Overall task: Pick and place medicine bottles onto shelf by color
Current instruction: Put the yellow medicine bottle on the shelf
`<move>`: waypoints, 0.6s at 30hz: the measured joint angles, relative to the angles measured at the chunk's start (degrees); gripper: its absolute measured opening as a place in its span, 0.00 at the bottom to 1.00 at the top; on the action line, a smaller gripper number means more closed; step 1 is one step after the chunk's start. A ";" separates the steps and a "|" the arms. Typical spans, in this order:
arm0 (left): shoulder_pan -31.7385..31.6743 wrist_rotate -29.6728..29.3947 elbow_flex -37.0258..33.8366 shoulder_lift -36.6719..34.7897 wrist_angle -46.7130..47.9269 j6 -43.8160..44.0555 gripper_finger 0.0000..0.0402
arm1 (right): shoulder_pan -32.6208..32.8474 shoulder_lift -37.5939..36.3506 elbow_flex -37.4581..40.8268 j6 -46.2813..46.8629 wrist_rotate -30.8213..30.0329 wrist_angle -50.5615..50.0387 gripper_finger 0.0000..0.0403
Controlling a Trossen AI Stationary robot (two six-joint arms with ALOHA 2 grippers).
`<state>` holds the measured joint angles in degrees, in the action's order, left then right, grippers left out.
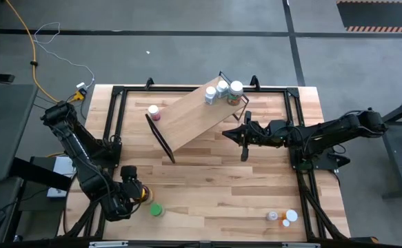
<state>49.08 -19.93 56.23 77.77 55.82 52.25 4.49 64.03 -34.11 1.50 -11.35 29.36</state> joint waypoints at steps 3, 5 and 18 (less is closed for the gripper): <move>0.00 -0.61 1.71 -0.01 0.96 -0.68 0.79 | 0.00 0.00 0.00 0.00 0.01 0.00 0.00; 0.00 -1.64 2.63 -0.01 1.00 -1.52 0.79 | 0.00 0.00 0.00 0.00 0.02 0.02 0.00; 0.00 -1.74 3.12 -0.01 3.77 -1.31 0.79 | 0.00 0.00 -0.02 -0.01 0.04 -0.27 0.00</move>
<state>49.08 -21.67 59.35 77.76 59.59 50.94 4.49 64.03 -34.13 1.48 -11.31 29.10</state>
